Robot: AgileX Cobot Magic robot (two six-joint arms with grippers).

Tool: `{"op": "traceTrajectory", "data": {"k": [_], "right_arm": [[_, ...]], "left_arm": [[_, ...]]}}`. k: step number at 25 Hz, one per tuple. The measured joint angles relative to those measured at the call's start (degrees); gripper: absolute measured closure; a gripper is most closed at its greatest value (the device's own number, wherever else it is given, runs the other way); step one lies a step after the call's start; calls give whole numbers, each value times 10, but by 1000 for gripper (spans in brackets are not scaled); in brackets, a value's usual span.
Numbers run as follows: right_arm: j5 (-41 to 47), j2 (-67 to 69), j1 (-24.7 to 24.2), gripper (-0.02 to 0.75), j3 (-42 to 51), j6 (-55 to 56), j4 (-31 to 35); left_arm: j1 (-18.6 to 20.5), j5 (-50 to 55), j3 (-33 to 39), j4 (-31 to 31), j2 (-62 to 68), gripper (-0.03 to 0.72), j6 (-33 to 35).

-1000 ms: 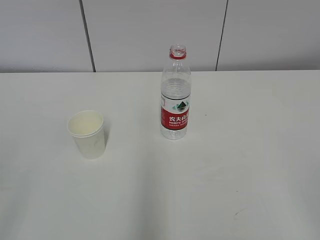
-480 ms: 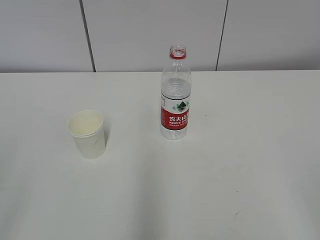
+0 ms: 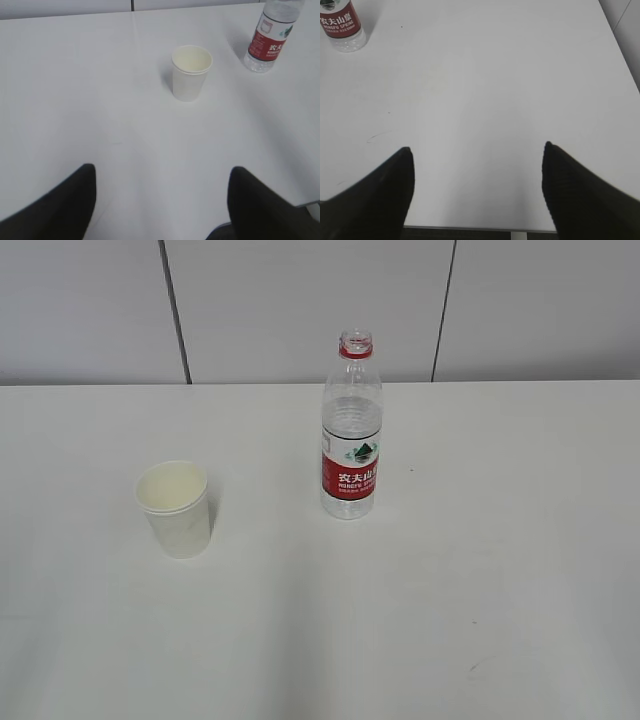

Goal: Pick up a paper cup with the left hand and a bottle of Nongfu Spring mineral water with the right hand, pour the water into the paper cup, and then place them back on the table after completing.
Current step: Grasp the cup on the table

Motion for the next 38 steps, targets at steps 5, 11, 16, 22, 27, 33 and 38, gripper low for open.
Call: {"op": "traceTrajectory", "data": {"k": [5,11,16,22,27,33,38], "right_arm": [[0,0,0,150,0,0,0],[0,0,0,150,0,0,0],[0,0,0,150,0,0,0],[0,0,0,150,0,0,0],[-1,0,0,150,0,0,0],[-1,0,0,150,0,0,0],[-1,0,0,150,0,0,0]], "left_arm": [[0,0,0,0,0,188,0],[0,0,0,0,0,188,0],[0,-1,0,0,0,188,0],[0,-28,-7,0,0,188,0],[0,-123,-8,0,0,188,0],[0,-219,15,23,0,188,0],[0,-276,64,32,0,188,0]]}}
